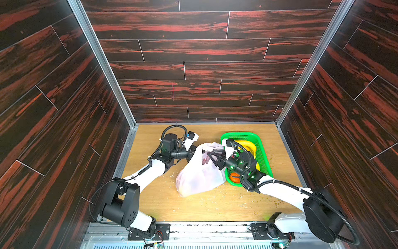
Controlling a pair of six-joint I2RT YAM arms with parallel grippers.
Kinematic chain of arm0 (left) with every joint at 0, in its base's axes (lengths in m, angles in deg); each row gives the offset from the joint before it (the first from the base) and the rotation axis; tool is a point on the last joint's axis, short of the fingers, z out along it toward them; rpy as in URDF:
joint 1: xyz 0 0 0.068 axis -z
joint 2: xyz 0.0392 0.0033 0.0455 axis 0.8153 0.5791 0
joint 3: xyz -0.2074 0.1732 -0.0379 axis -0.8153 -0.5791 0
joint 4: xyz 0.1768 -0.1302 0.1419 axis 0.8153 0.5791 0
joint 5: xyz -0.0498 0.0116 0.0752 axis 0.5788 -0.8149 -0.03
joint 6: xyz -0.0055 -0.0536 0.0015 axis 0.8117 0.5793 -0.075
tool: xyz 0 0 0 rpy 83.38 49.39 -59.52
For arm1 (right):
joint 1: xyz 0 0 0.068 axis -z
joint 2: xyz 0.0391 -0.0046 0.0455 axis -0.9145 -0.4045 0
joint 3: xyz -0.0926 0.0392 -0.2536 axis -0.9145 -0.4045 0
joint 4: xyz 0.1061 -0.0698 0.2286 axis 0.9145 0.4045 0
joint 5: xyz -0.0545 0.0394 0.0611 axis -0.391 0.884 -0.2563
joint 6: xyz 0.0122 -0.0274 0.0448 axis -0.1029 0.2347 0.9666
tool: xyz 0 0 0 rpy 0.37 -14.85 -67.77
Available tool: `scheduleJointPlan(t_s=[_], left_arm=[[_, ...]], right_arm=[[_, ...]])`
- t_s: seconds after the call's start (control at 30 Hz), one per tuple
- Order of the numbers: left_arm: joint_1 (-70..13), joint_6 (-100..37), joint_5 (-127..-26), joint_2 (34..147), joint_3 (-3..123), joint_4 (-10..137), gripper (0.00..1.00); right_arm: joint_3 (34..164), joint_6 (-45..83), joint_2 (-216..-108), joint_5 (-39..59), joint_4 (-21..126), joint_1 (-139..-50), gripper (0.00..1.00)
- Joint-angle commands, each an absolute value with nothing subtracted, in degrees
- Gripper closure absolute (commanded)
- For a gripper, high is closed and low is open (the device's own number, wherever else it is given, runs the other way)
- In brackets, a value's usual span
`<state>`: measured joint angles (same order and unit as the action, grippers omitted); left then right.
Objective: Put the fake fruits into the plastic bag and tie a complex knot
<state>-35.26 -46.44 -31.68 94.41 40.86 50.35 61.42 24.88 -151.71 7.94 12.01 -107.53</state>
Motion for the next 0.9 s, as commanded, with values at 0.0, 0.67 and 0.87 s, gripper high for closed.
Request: scheduleJointPlan(t_s=[0.0,0.67,0.87], left_arm=[[-35.0,-47.8,-30.3,92.3,42.7,50.9,1.00],[-35.1,-48.5,-32.7,91.6,42.4,51.9,1.00],[-35.2,-49.1,-35.6,91.3,42.2,52.5,1.00]], right_arm=[[63.2,24.9,-153.2,6.9,9.8,-107.4,0.65],[59.1,24.3,-145.4,7.1,16.6,-107.4,1.00],[56.1,24.8,-137.2,6.4,25.9,-107.5,1.00]])
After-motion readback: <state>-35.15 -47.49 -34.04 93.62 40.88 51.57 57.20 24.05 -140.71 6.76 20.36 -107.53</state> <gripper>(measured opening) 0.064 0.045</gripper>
